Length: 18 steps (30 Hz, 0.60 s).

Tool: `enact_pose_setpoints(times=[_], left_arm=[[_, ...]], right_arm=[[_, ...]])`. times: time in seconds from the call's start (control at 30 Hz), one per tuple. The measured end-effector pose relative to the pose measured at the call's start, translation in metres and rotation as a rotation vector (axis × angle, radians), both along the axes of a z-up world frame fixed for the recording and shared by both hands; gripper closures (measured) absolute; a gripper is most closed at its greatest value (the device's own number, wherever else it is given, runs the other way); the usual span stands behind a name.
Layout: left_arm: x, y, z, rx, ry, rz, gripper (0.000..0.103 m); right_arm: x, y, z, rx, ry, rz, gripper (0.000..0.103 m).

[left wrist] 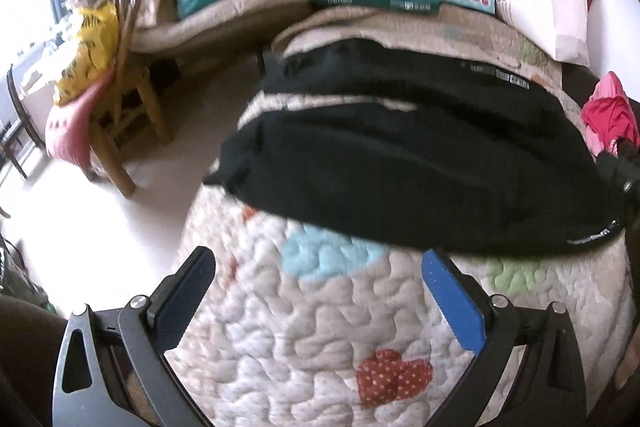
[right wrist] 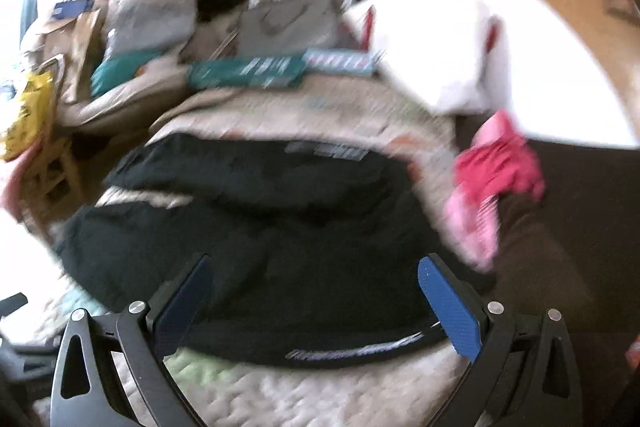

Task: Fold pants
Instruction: 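Move both tools over the black pants toward the waistband end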

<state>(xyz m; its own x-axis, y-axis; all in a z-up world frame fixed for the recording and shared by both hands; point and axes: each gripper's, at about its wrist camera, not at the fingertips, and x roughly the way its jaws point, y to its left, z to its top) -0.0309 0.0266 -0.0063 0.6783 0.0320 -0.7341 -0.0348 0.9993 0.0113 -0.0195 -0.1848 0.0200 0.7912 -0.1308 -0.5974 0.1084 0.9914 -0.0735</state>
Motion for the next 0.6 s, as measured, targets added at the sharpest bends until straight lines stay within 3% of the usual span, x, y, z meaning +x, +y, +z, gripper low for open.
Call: enact_pose_setpoints(times=[0.2, 0.4, 0.6], left_arm=[[0.003, -0.001, 0.029, 0.032, -0.075, -0.004, 0.0], [0.021, -0.008, 0.056, 0.091, -0.09, -0.038, 0.0], [0.057, -0.007, 0.064, 0.061, -0.05, -0.113, 0.0]], right_arm=[[-0.004, 0.013, 0.002, -0.102, -0.026, 0.001, 0.0], [0.004, 0.007, 0.011, -0.086, -0.006, 0.022, 0.0], [0.029, -0.009, 0.031, -0.054, 0.03, 0.074, 0.0]])
